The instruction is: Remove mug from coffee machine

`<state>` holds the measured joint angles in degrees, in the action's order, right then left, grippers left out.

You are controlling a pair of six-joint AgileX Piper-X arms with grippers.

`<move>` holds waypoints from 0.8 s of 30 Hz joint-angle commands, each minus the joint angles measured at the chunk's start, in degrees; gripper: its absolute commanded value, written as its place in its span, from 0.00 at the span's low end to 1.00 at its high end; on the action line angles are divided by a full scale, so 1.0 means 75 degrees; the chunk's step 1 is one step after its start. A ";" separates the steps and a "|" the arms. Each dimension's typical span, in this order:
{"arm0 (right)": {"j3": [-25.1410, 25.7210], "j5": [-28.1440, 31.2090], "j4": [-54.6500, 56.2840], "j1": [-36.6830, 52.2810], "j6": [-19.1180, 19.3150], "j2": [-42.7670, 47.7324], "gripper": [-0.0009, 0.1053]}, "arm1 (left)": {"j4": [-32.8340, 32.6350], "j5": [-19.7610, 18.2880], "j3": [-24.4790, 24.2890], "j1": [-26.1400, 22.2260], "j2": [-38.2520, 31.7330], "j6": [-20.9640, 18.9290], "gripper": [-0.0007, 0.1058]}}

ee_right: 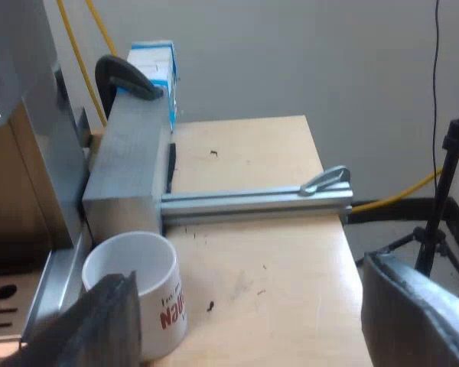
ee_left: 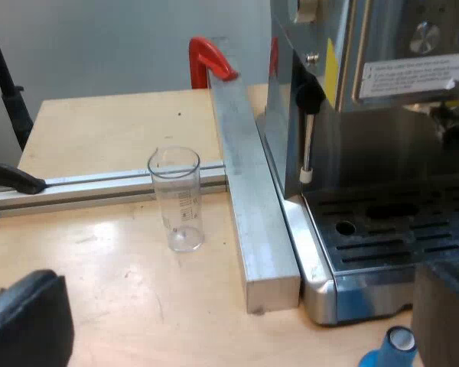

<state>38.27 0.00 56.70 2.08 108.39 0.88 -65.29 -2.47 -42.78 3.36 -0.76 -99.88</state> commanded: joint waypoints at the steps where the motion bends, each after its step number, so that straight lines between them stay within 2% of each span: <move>1: -0.0238 0.0000 -0.0101 0.0031 0.0138 0.0278 0.60 | 0.0487 0.0134 0.0395 0.0017 -0.1045 -0.0011 0.86; 12: -0.1132 -0.0070 -0.0045 0.0031 0.0153 0.0278 0.60 | 0.0809 0.0134 0.1533 0.0017 -0.1030 -0.0011 0.86; 24: -0.1247 -0.0214 -0.0032 0.0031 0.0146 0.0278 0.60 | 0.0887 0.0134 0.1747 0.0017 -0.1030 -0.0011 0.86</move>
<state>28.67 -1.02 56.76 2.08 108.76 0.68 -59.59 -2.26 -29.48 3.36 -0.76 -99.88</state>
